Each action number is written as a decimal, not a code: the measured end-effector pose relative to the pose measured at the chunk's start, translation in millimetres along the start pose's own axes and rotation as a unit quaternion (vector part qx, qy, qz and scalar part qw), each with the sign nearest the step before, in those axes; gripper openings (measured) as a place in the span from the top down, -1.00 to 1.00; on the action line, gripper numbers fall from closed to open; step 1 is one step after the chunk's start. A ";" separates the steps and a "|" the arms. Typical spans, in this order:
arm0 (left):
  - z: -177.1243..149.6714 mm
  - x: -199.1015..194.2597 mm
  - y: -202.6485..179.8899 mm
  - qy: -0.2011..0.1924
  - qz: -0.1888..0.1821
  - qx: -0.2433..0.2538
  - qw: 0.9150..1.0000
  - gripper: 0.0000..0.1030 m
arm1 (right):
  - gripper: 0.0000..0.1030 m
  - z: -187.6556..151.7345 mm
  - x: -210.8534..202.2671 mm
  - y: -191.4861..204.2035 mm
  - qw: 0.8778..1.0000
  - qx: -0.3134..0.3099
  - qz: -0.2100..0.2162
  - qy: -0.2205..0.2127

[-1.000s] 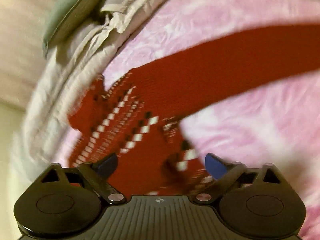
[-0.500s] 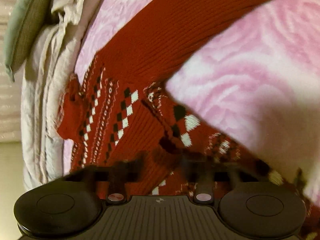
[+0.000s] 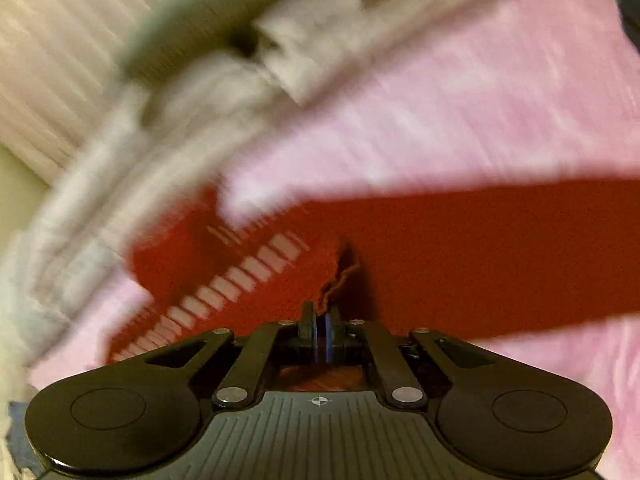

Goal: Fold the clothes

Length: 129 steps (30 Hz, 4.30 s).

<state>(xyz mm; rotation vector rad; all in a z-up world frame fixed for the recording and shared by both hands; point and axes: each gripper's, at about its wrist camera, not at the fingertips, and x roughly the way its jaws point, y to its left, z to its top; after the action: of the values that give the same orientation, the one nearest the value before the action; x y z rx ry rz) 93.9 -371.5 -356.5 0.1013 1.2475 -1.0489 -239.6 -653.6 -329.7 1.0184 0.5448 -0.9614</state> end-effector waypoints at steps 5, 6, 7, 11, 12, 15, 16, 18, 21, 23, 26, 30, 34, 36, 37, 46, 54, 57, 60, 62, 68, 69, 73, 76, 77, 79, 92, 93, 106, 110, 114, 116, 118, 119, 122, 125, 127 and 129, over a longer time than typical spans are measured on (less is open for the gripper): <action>-2.1 -4.4 -1.7 0.001 0.011 0.021 1.000 0.80 | 0.59 -4.7 13.5 -8.0 0.999 -0.004 -0.031 0.012; 0.2 -8.4 -5.6 -0.008 0.008 0.030 0.999 0.80 | -0.15 -4.6 5.2 -6.4 0.999 -0.009 -0.048 -0.009; 3.3 -12.1 -10.6 -0.019 0.004 0.043 0.999 0.80 | -0.44 -4.6 -3.1 -4.8 0.997 -0.015 -0.065 -0.029; 19.2 -6.8 -27.5 -0.051 0.009 0.101 0.994 0.79 | -0.59 -7.9 -7.1 -7.1 0.999 -0.025 -0.037 -0.027; 23.1 -1.3 -29.5 -0.052 0.013 0.110 0.992 0.78 | -0.59 -9.0 -2.6 -10.8 1.000 -0.020 -0.020 -0.012; 31.6 26.0 -24.5 -0.013 0.041 0.114 0.992 0.60 | -0.35 -14.5 12.0 -33.9 0.999 0.033 -0.007 0.032; 33.3 39.0 -19.0 0.014 0.057 0.108 0.992 0.66 | -0.35 -15.1 7.0 -41.2 0.998 0.056 0.006 0.026; 32.0 39.5 -16.5 0.017 0.061 0.098 0.993 0.69 | -0.35 -18.8 -9.6 -56.9 0.995 0.102 0.018 0.007; 24.5 22.7 -21.4 -0.001 0.057 0.089 0.994 0.66 | -0.35 -37.9 -46.4 -93.8 0.985 0.168 0.020 -0.034; 17.5 8.5 -27.2 -0.008 0.055 0.083 0.995 0.62 | -0.35 -53.2 -70.2 -130.5 0.974 0.219 0.004 -0.056; 9.5 -7.5 -33.8 -0.009 0.039 0.066 0.997 0.60 | -0.35 -54.6 -109.4 -200.9 0.949 0.299 -0.043 -0.094; 1.0 -13.4 -41.6 -0.005 0.029 0.054 0.998 0.58 | -0.35 -62.5 -155.9 -280.4 0.899 0.400 -0.051 -0.170; -6.8 -14.4 -45.7 0.000 0.021 0.038 0.999 0.58 | -0.31 -59.1 -163.6 -321.9 0.873 0.444 -0.022 -0.201; -11.3 -14.2 -45.1 0.002 0.016 0.025 1.000 0.58 | 0.12 -50.0 -155.0 -327.0 0.877 0.439 -0.024 -0.194; -13.8 -13.9 -44.6 0.004 0.014 0.018 1.000 0.58 | 0.28 -45.4 -150.6 -329.5 0.879 0.436 -0.025 -0.190; -31.3 -22.6 -31.6 0.003 -0.002 -0.018 1.000 0.58 | 0.93 17.2 -145.7 -226.7 0.963 0.178 -0.109 -0.172; -32.4 -44.3 -6.6 -0.027 -0.014 -0.073 0.997 0.58 | 0.91 -29.2 -113.7 75.5 0.956 -0.254 0.082 -0.119; -29.2 -49.4 -0.2 -0.034 -0.005 -0.077 0.996 0.51 | -0.80 -90.0 -74.9 143.5 0.919 -0.387 0.064 -0.031; -26.8 -48.9 2.1 -0.030 0.002 -0.070 0.997 0.42 | -0.95 -131.4 -48.7 146.6 0.899 -0.437 0.025 0.016; -26.4 -42.3 1.5 -0.022 -0.008 -0.069 0.997 0.37 | -0.95 -140.5 -39.0 129.6 0.903 -0.427 0.007 0.049; -22.1 -4.0 -6.1 -0.005 -0.035 -0.099 0.994 0.33 | -0.95 -86.3 -31.9 28.6 0.966 -0.228 -0.071 0.103; -19.3 2.6 -7.2 -0.007 -0.031 -0.104 0.994 0.32 | -0.95 -74.7 -34.1 10.4 0.975 -0.182 -0.079 0.103; -5.1 23.6 -10.6 -0.040 0.009 -0.108 0.993 0.24 | -0.95 -34.2 -43.8 -54.0 0.991 -0.020 -0.095 0.094; 4.0 36.2 -18.0 -0.056 0.012 -0.073 0.996 0.27 | -0.95 -20.7 -47.3 -73.4 0.991 0.029 -0.099 0.080; 6.7 40.6 -22.1 -0.048 -0.004 -0.058 0.997 0.33 | -0.95 -18.0 -47.5 -76.2 0.991 0.034 -0.101 0.076; 10.9 47.2 -32.3 -0.025 -0.027 -0.029 0.999 0.73 | -0.95 -19.4 -48.1 -77.0 0.991 0.025 -0.109 0.071; 92.0 -39.2 -73.3 -0.170 -0.047 0.149 0.973 0.85 | -0.95 -44.6 -26.4 -2.2 0.954 -0.272 -0.128 -0.010; 90.6 -35.9 -68.2 -0.163 -0.041 0.149 0.974 0.85 | -0.95 -44.1 -18.9 3.0 0.950 -0.284 -0.125 -0.013; 70.4 -1.4 2.9 -0.119 0.061 0.112 0.985 0.83 | -0.95 -36.3 26.6 0.6 0.929 -0.331 -0.165 0.029; 59.5 22.4 11.0 -0.075 0.094 0.118 0.986 0.58 | -0.95 -32.2 15.1 3.0 0.934 -0.322 -0.152 0.039; 66.5 1.6 9.1 -0.110 0.118 0.083 0.983 0.51 | -0.94 -23.2 -11.7 6.6 0.942 -0.311 -0.123 0.026; 70.8 -11.1 4.2 -0.136 0.103 0.084 0.982 0.65 | -0.94 -11.6 -24.9 10.7 0.957 -0.279 -0.081 0.011; 76.4 -11.3 -5.5 -0.133 0.075 0.104 0.983 0.78 | -0.67 -2.3 -25.7 18.7 0.968 -0.250 -0.032 0.006; 78.1 -5.1 -10.7 -0.121 0.065 0.117 0.984 0.78 | -0.49 2.6 -22.6 23.8 0.972 -0.235 -0.008 0.008; 83.0 22.8 -15.3 -0.082 0.054 0.133 0.986 0.77 | -0.44 7.2 4.6 37.6 0.977 -0.209 0.034 0.027; 86.5 54.8 -1.1 -0.046 0.062 0.105 0.991 0.78 | -0.36 10.0 39.8 38.9 0.974 -0.218 0.017 0.064; 92.6 53.3 4.6 -0.052 0.047 0.085 0.994 0.79 | -0.33 13.7 59.6 31.2 0.971 -0.219 -0.016 0.097; 102.8 42.6 1.4 -0.060 0.031 0.085 0.994 0.74 | -0.33 27.1 57.9 24.9 0.974 -0.205 -0.009 0.096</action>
<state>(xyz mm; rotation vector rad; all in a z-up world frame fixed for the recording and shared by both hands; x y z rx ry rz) 166.4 -455.8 -352.8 0.2050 1.0399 -1.0897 -190.5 -696.8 -350.4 0.7371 0.8756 -0.7276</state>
